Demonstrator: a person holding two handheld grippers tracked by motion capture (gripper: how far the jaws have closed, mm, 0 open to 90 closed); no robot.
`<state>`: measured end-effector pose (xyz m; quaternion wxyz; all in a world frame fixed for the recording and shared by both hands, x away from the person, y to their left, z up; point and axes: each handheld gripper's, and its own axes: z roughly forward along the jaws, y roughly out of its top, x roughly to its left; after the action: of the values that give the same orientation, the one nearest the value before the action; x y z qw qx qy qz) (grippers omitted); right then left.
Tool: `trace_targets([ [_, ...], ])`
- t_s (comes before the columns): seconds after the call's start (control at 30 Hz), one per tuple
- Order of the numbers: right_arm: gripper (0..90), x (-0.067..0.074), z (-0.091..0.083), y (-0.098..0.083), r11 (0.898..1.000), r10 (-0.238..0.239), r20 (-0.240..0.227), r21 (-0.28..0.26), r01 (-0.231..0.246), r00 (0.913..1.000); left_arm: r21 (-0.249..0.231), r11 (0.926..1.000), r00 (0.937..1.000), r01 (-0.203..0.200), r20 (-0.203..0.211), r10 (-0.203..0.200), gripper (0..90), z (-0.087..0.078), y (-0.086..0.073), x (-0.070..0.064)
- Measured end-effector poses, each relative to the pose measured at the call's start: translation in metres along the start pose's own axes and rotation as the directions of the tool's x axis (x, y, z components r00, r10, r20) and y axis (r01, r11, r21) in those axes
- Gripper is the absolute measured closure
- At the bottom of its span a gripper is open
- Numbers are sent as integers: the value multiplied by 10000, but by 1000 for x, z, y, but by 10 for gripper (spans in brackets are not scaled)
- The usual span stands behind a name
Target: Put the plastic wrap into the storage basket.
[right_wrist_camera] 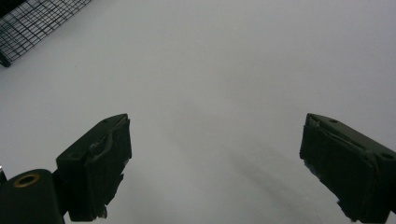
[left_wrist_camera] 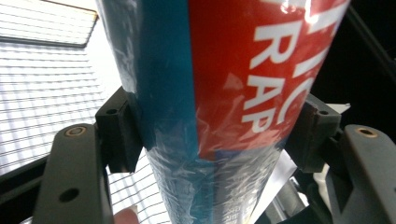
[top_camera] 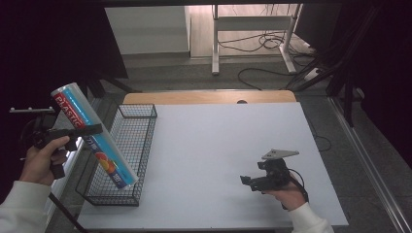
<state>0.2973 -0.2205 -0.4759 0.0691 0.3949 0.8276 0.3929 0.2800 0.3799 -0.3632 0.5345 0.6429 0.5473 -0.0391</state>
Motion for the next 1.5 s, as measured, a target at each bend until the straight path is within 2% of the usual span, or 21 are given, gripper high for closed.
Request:
trace_targets([
  [0.33, 96, 0, 1, -1, 10000, -42, 97, 44, 41, 9999, 352, 9994, 9947, -21, -1030, 58, 321, -3, 6, 15],
  [0.53, 96, -2, 1, -1, 10000, -20, 115, 50, 19, 9999, 1059, 9943, 9881, -104, -1515, 265, 321, 10, 4, 20],
  [0.7, 96, -2, 1, -1, 10000, 4, 100, 94, -5, 9999, 1535, 9881, 9781, -87, -2041, 403, 321, 26, -1, 25],
  [0.9, 96, -1, 0, 0, 10000, -7, 160, 83, 6, 9999, 2038, 9790, 9780, -46, -2035, 469, 321, 41, -3, 27],
  [1.07, 96, -1, 1, 0, 9999, -50, 203, 133, 47, 9998, 2449, 9696, 9752, -11, -2144, 553, 320, 59, -4, 30],
  [1.17, 96, -1, 0, -1, 9999, -65, 228, 147, 62, 9997, 2304, 9724, 9729, 368, -2305, 178, 319, 70, -2, 36],
  [1.27, 96, -2, 0, -1, 9999, -45, 254, 134, 42, 9997, 2130, 9747, 9668, 674, -2555, -110, 318, 78, 0, 39],
  [1.33, 96, -2, 1, -1, 9999, -52, 283, 135, 49, 9996, 1950, 9767, 9596, 894, -2797, -320, 317, 85, 1, 42],
  [1.43, 96, -2, 1, -1, 9998, -53, 327, 175, 48, 9994, 1654, 9773, 9424, 1325, -3264, -726, 316, 96, 2, 46],
  [1.5, 96, -2, 1, -1, 9998, -68, 331, 170, 62, 9994, 1567, 9766, 9342, 1474, -3465, -854, 316, 103, 2, 48],
])
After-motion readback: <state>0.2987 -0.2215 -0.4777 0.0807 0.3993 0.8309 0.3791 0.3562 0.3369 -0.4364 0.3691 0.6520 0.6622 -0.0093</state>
